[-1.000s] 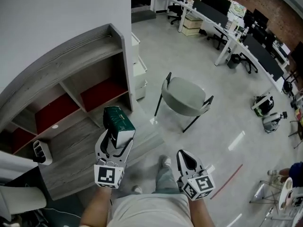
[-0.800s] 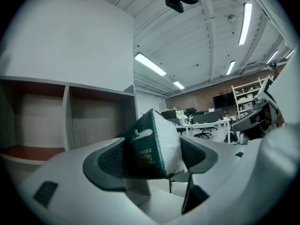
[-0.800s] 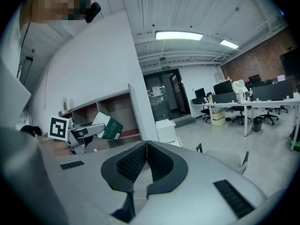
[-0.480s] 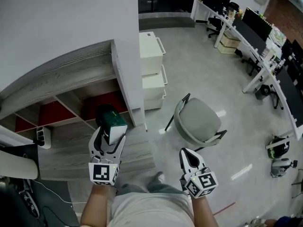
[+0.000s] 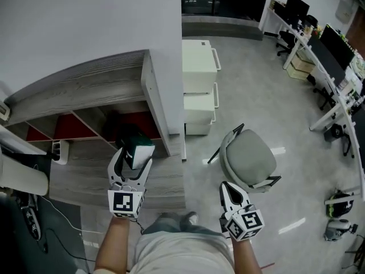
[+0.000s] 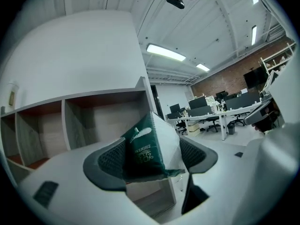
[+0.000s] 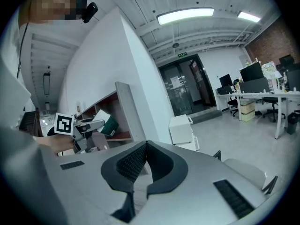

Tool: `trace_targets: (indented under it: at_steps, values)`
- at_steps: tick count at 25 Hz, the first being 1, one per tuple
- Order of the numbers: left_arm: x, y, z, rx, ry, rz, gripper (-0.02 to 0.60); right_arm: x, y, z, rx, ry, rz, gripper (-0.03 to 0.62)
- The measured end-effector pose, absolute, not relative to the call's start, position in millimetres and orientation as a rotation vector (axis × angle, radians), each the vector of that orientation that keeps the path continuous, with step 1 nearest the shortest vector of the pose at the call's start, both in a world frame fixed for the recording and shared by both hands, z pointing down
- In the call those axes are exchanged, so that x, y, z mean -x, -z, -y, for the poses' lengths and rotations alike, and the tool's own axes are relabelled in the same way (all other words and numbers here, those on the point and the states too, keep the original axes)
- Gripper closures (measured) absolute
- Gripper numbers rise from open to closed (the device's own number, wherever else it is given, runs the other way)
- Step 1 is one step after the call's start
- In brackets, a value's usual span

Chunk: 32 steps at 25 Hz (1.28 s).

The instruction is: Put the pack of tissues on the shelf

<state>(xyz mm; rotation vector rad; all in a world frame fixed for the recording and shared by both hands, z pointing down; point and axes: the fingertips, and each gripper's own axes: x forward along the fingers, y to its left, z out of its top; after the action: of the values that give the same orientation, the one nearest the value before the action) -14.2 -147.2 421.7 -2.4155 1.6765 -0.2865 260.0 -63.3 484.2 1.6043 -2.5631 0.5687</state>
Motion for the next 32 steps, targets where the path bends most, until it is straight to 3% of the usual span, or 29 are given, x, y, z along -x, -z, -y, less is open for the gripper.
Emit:
trace_targets:
  at_steps: [10, 29, 32]
  values:
    - [50.9, -445.6, 190.7, 2.449, 0.293, -1.757, 0.216, -227.9, -484.5, 101.9, -1.555, -0.560, 2.562, 0.566]
    - [27.6, -474.1, 248.6, 2.317, 0.516, -1.634, 0.240, -188.5, -489.2, 117.8, -1.596, -0.546, 2.488, 0.566]
    - [29.6, -481.9, 259.1, 2.377, 0.499, -1.677, 0.280, -188.5, -488.2, 117.4, -1.609, -0.545, 2.476, 0.566]
